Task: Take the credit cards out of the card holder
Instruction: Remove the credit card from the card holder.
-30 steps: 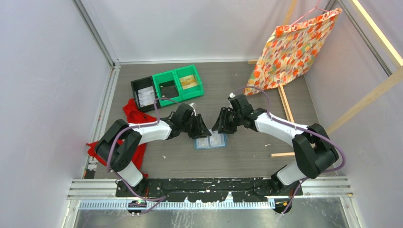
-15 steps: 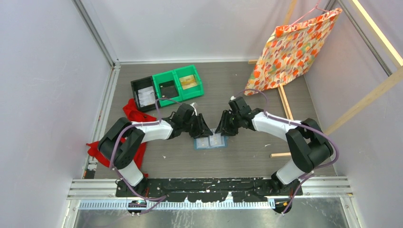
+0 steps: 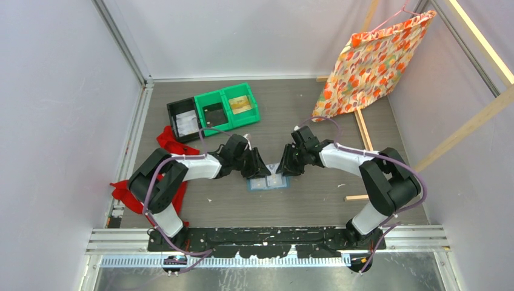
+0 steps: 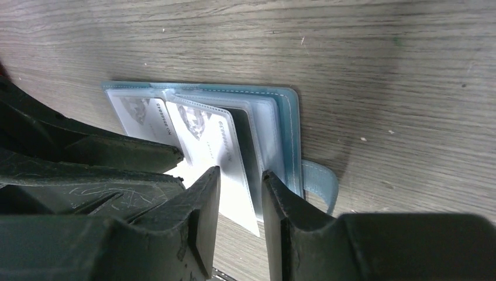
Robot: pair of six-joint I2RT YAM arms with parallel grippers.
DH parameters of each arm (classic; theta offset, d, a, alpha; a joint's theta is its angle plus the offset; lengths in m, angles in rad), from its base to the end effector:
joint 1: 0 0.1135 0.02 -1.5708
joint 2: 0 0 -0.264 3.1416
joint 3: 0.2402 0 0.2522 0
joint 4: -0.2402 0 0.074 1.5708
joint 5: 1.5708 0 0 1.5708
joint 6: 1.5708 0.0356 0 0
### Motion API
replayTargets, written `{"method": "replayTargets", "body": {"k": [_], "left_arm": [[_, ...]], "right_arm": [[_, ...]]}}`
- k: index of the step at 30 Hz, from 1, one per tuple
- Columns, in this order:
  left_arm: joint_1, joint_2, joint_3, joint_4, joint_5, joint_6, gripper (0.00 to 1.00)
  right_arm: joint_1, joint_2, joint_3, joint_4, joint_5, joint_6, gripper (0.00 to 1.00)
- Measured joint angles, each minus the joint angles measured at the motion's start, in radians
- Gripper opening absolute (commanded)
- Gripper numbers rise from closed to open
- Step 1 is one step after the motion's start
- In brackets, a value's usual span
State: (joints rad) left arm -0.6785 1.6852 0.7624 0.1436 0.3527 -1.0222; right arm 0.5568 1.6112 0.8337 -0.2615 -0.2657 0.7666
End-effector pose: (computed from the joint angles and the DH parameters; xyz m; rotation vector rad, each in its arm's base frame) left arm 0.2432 -0.2118 0.1412 -0.2579 2.6359 -1.1399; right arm 0.2517 0.1677 0.1548 0.1907 2.7788 0.7593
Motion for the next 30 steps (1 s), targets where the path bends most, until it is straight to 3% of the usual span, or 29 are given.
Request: {"method": "replayTargets", "body": {"k": [18,24,30], "left_arm": [[0.011,0.03,-0.056,0.118,0.019,-0.04,0.26],[0.036,0.03,-0.145,0.279,0.043,-0.081,0.21],[0.047,0.04,-0.168,0.335,0.059,-0.1,0.18]], "right_arm": [[-0.022,0.036,-0.017,0.068,-0.045,0.003,0.11],[-0.025,0.048,-0.026,0.104,-0.068,0.008,0.07],[-0.029,0.054,-0.027,0.117,-0.082,0.008,0.06]]}}
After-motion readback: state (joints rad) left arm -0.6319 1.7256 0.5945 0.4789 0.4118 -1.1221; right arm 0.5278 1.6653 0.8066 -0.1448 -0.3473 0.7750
